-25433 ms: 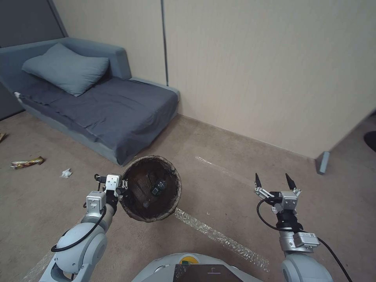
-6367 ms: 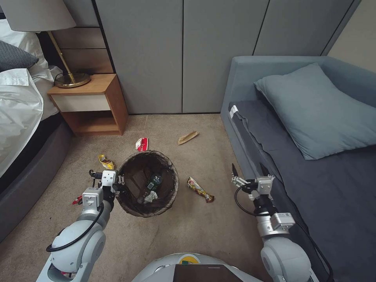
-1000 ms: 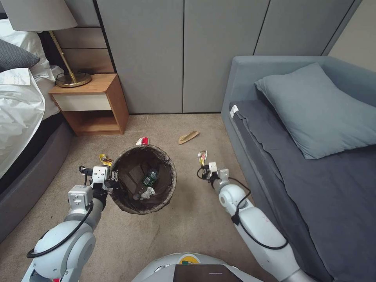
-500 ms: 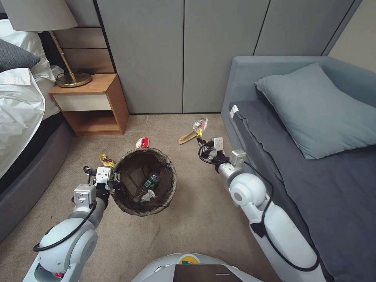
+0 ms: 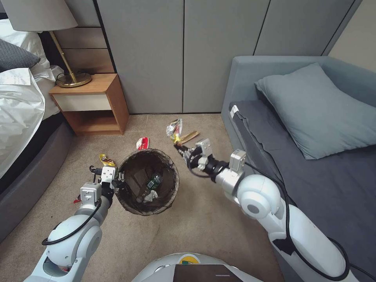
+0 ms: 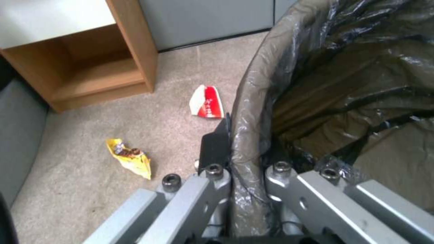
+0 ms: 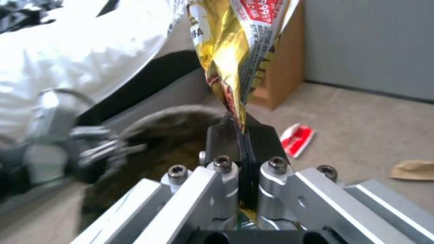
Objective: Pick up the trash bin, then pick up the garbage from the floor and place it into the trash bin.
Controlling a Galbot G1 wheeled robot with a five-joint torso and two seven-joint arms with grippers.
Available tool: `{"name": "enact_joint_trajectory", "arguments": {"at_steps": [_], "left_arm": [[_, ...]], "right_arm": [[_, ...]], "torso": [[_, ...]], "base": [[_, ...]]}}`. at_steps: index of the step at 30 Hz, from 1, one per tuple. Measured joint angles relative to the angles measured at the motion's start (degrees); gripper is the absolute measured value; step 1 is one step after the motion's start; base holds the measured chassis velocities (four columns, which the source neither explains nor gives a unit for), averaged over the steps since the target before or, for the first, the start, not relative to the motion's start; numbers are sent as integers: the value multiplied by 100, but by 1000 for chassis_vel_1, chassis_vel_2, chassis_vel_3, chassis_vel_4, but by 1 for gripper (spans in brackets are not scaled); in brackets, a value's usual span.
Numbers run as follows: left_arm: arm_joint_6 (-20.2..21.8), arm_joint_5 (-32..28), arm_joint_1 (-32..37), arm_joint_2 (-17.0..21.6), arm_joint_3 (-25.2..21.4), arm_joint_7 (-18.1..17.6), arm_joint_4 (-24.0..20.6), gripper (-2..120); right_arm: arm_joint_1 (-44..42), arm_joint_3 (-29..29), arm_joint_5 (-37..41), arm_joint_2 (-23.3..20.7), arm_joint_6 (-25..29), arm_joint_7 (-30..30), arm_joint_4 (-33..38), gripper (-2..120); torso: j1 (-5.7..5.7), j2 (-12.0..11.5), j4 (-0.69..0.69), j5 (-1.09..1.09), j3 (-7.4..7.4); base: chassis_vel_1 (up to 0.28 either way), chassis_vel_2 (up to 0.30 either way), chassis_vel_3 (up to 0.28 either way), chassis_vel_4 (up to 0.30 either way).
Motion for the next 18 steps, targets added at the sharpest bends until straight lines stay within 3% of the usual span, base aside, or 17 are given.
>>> {"name": "enact_joint_trajectory", "arguments": {"at_steps": [6, 9, 18], "left_arm": [[-1, -6, -56, 9, 43, 17, 50, 3], [-1, -33, -84, 9, 70, 21, 72, 3], [3, -90, -136, -54, 126, 38, 117, 3]], "right_arm": [[185, -374, 269, -69, -64, 22, 66, 0], [387, -854, 424, -43, -112, 163, 62, 0], [573, -1350, 452, 7, -150, 240, 40, 0]], "torso": [[0, 0, 1, 0, 0], [0, 0, 2, 0, 0], [0, 0, 1, 0, 0]], "base": [[0, 0, 0, 0], [0, 0, 0, 0], [0, 0, 0, 0]]}}
